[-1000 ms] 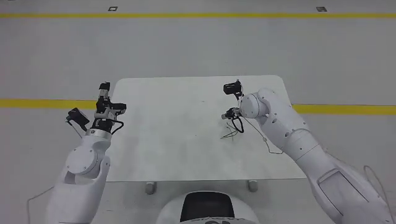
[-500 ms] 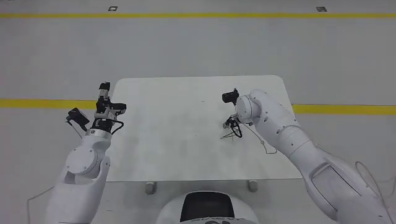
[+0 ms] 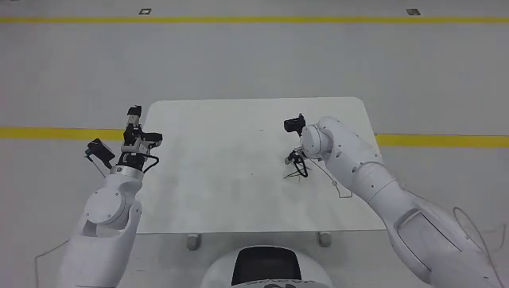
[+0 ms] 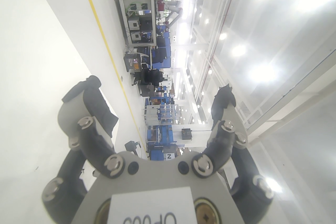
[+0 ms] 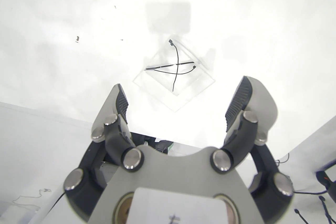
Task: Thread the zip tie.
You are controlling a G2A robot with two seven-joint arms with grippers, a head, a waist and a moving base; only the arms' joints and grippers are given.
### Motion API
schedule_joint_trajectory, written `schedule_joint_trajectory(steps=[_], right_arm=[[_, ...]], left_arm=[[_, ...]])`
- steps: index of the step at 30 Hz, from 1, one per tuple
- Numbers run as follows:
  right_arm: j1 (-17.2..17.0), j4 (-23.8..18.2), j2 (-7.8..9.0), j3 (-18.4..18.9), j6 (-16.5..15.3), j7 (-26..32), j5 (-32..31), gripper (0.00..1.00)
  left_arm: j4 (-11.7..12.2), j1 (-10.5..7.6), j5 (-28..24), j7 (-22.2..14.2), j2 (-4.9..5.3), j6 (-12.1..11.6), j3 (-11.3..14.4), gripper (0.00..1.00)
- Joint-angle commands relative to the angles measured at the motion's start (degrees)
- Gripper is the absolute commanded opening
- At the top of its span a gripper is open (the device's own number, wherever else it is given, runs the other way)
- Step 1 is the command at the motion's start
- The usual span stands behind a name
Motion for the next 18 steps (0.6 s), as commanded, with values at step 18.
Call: schedule_joint_trajectory(steps=[18], right_arm=[[0.0, 1.2, -1.56, -1.8, 0.2, 0.8, -1.6, 1.00]], left_arm=[[0.0, 0.00, 0.0, 0.0, 0.00, 0.0, 0.0, 1.00]])
